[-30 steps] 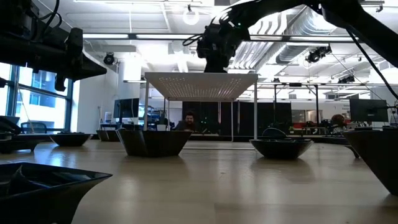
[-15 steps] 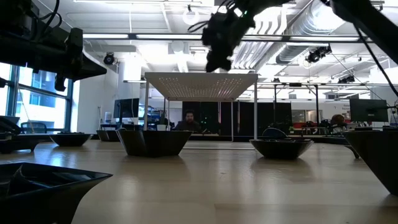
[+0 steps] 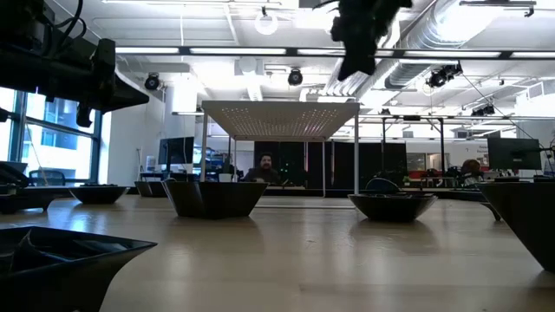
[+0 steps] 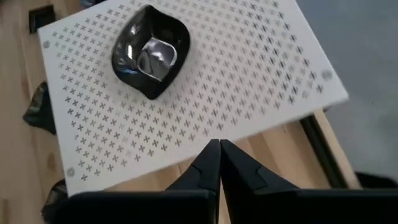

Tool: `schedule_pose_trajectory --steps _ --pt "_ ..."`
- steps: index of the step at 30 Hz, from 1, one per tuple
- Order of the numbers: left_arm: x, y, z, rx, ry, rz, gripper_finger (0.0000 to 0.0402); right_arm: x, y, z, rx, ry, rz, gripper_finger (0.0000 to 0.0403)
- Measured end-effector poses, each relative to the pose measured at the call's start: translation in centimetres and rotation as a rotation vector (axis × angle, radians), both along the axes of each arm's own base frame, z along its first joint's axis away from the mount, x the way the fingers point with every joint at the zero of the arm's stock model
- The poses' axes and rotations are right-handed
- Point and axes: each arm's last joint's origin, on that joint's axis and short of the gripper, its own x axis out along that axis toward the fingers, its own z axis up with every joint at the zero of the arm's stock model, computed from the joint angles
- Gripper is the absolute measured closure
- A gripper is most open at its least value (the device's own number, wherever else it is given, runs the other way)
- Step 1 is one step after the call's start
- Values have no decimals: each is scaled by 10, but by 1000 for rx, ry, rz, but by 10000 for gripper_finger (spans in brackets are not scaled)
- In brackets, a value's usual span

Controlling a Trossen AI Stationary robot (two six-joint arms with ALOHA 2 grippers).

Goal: Pick & Place Mini shaped plates
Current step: Put the square plate on the shelf

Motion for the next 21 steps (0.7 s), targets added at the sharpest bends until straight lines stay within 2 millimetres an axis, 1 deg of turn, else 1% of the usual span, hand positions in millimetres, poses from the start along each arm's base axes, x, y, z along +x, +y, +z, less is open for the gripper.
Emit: schedule_pose_trajectory --steps 5,9,12,15,17,21 --pt "0 0 0 0 0 0 401 -36 19 -30 34 -131 -173 401" --pt "0 0 0 0 0 3 401 -64 30 -62 98 -210 -395 399" --pt "0 0 0 0 0 4 401 -84 33 -89 155 -203 -628 401" --pt "0 0 0 0 0 6 401 -101 33 -122 233 -152 -878 397" --pt "0 0 0 0 0 7 401 -111 31 -141 283 -133 -1008 386" --pt "0 0 0 0 0 7 401 -126 30 -173 319 -110 -1197 351"
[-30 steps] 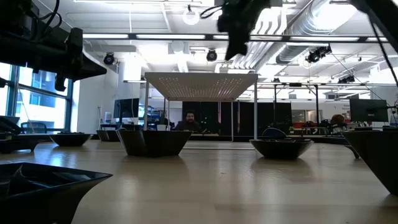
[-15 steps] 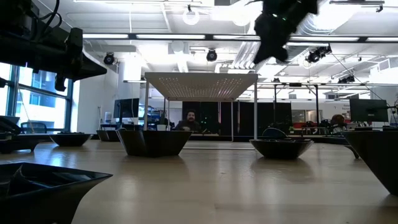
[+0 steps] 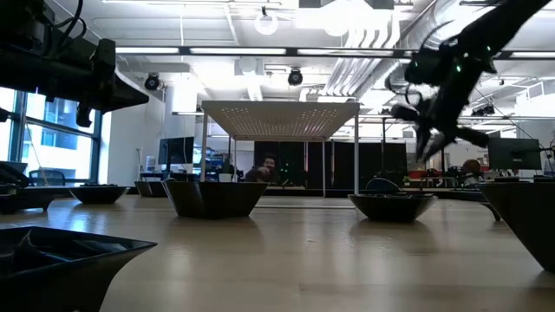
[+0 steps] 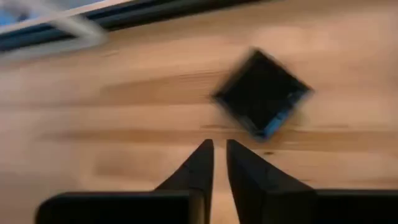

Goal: Pick & Place Mini shaped plates
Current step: Put the square plate on the shelf

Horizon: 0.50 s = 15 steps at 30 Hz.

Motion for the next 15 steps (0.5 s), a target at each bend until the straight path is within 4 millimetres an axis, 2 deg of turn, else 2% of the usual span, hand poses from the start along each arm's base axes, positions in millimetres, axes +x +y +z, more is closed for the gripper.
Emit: schedule_pose_trajectory --steps 6,15 --pt "0 0 0 0 0 0 401 -12 1 -24 -32 8 -193 310" --pt "0 0 0 0 0 2 401 -17 3 -41 -68 29 -347 305"
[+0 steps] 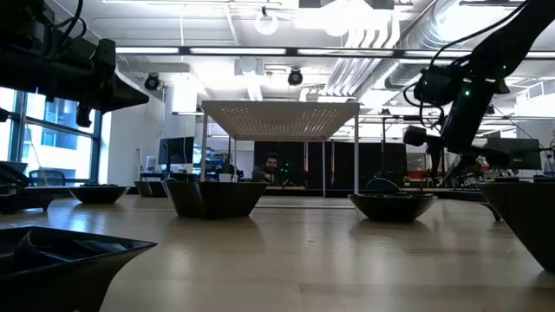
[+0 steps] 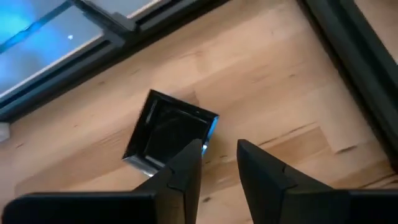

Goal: Pick & Place Mini shaped plates
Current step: Put the square plate on the shelf

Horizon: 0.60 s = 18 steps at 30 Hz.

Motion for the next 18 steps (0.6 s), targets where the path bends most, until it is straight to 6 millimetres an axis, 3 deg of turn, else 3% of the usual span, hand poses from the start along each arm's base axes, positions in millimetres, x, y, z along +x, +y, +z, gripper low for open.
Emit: schedule_pose_trajectory --steps 7,12,15,18 --pt "1 0 -1 -3 11 0 401 8 -4 -23 54 -41 43 305" --pt "2 0 -2 -7 24 0 401 9 -2 -20 58 -55 127 305" --pt "2 0 -2 -7 27 -1 401 8 4 -15 96 -73 247 305" --pt "2 0 -2 -8 30 0 401 10 18 -11 177 -111 504 305"
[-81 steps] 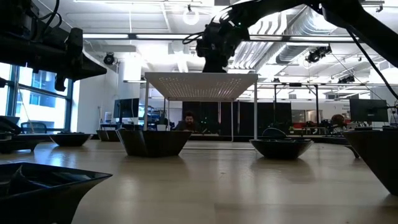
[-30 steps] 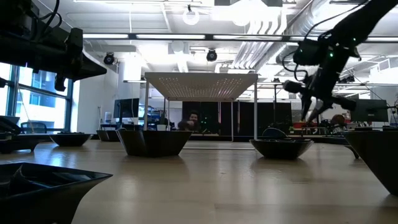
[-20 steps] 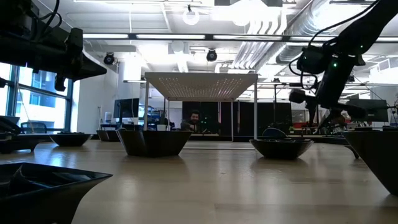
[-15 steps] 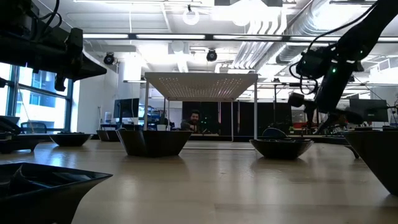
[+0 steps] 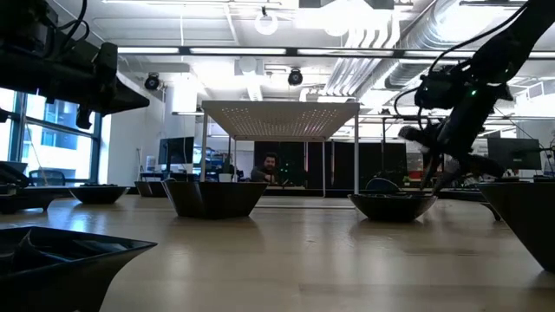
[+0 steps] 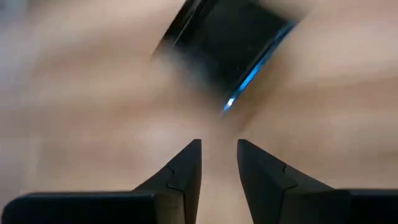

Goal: Pick & Place Mini shaped plates
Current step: Put the square plate on the shelf

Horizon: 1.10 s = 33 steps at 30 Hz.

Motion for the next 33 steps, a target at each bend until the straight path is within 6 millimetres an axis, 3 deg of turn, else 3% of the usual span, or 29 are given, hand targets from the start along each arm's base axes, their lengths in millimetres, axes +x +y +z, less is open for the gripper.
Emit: schedule_pose_trajectory --steps 5,10,17,21,33 --pt "0 0 0 0 1 1 401 8 38 7 119 -70 454 305" --pt "0 0 0 14 14 8 401 19 78 14 131 -52 779 304" --pt "0 0 0 14 15 10 401 43 115 18 1 -96 1075 298" --pt "0 0 0 15 15 10 401 47 133 18 -83 -51 1193 279" --pt "0 0 0 16 16 9 401 55 159 1 -137 45 1451 265"
